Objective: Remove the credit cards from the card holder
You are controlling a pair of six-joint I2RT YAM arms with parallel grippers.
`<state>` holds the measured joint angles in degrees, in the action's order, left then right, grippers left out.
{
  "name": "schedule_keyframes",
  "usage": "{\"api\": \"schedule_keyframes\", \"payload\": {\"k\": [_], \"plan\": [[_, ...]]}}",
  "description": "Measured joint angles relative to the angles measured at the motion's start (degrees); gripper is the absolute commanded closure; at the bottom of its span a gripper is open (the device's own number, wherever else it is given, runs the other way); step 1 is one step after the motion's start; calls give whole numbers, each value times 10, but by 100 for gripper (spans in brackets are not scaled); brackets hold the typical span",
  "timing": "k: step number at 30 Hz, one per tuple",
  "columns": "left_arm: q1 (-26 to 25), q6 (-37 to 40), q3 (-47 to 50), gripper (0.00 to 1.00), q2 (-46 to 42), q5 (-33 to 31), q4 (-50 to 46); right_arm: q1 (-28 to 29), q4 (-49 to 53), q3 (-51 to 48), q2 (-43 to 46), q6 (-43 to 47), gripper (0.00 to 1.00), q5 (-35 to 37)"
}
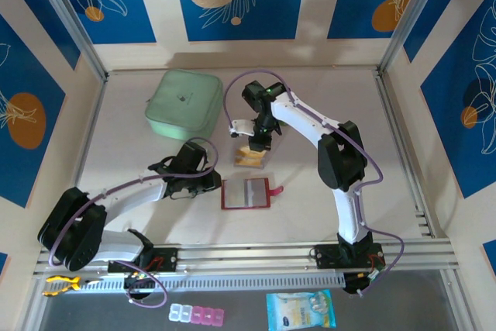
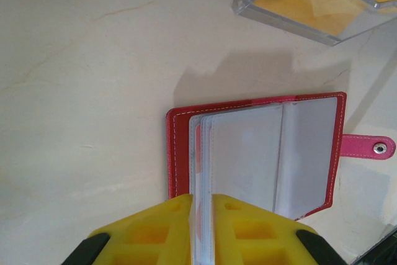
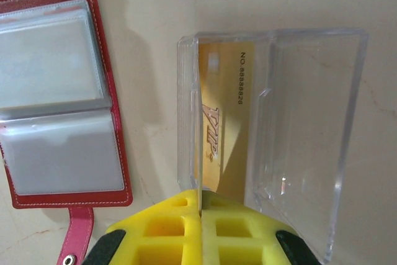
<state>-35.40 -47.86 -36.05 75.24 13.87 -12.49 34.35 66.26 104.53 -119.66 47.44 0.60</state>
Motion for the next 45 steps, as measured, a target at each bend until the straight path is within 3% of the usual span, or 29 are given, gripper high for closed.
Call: {"api": "schedule_keyframes", "payload": {"k": [7, 13, 27, 34, 45], "plan": [[0, 0, 0, 85, 6, 0, 2, -4, 2, -12, -4, 4, 100, -7], [0, 0, 0, 85, 8, 0, 6, -6, 0, -12, -5, 4, 83, -8], [0, -1, 0, 85, 10, 11, 17, -2, -89, -65, 37, -58, 83, -7], [0, -12, 14, 86, 19, 28, 48, 30, -154, -111, 94, -190, 87, -9], [0, -22, 26, 91, 51, 60, 78, 96, -325, -330, 198, -556, 89, -13]]}}
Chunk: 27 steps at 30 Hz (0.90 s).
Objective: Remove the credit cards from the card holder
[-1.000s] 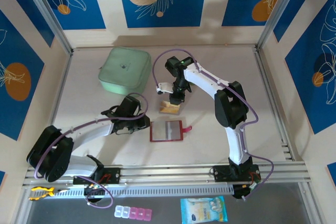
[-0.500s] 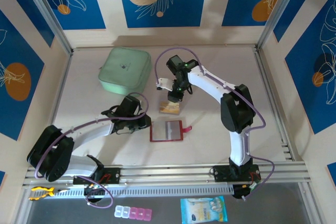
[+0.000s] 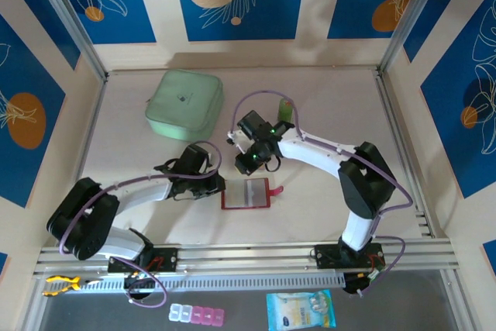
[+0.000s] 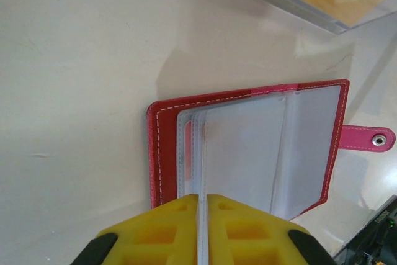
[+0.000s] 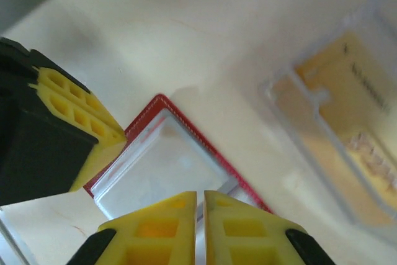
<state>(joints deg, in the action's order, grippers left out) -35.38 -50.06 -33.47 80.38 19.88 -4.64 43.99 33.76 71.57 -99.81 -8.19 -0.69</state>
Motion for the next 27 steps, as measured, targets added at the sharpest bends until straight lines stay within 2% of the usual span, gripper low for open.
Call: {"api": "schedule_keyframes", "payload": {"k": [7, 12, 15, 18, 21, 27], "plan": [[-2, -8, 15, 93, 16, 14, 22, 6, -45, -58, 15, -215, 91, -18], [-2, -11, 26, 94, 18, 17, 25, 19, -79, -90, 15, -313, 86, -57], [-2, -11, 28, 94, 19, 18, 26, 23, -95, -108, 13, -347, 72, -75], [-2, -11, 28, 94, 19, 18, 25, 25, -109, -117, 10, -367, 68, -89], [-2, -11, 28, 95, 20, 17, 25, 25, -122, -121, 5, -379, 69, -98], [-2, -11, 28, 94, 23, 18, 25, 25, -139, -128, -9, -391, 76, -107]]}}
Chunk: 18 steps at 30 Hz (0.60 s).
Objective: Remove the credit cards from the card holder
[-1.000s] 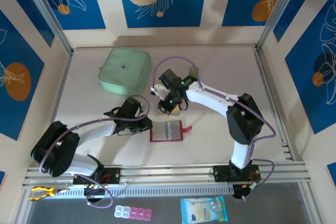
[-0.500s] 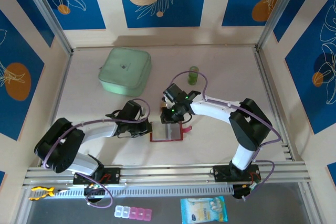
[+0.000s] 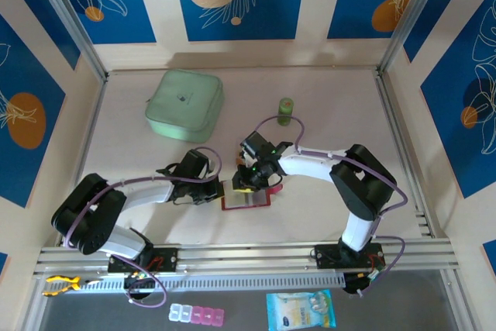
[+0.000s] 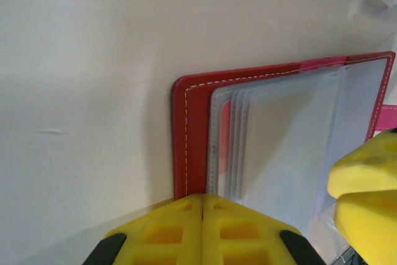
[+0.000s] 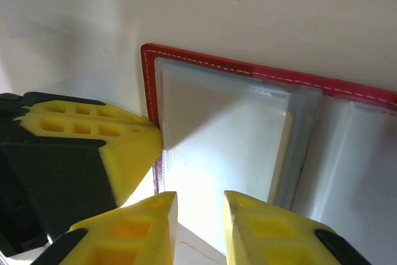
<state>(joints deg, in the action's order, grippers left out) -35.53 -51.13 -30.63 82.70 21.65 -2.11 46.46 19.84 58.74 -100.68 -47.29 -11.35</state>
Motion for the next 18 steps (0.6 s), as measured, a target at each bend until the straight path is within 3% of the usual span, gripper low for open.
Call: {"api": "schedule_keyframes", "payload": {"k": [18], "plan": [[0, 2, -1, 94, 0, 0, -3, 0, 27, 0, -16, 5, 76, 25]]}}
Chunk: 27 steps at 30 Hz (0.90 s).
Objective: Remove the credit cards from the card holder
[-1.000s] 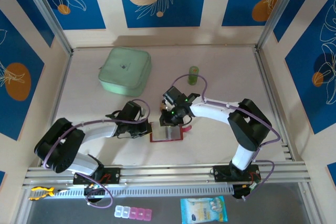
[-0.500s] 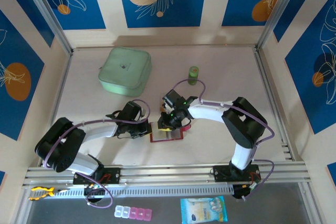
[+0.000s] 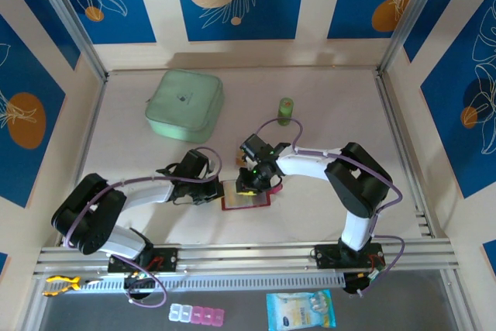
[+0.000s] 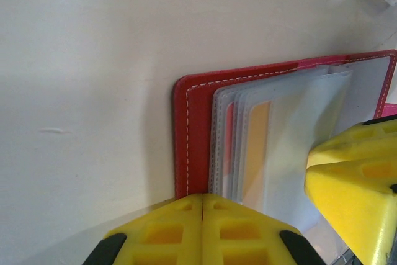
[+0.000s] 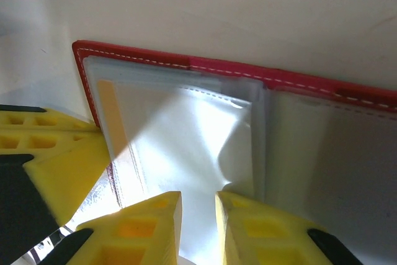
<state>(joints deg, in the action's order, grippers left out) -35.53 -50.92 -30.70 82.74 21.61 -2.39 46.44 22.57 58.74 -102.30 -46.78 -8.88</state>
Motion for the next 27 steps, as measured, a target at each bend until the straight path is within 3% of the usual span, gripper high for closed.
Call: {"api": "schedule_keyframes", "payload": {"k": [13, 27], "plan": [[-1, 27, -41, 93, 3, -14, -66, -14, -21, -30, 12, -3, 79, -5], [-37, 38, -107, 79, 6, -8, -85, -45, -162, -130, 47, -63, 79, -69]]}}
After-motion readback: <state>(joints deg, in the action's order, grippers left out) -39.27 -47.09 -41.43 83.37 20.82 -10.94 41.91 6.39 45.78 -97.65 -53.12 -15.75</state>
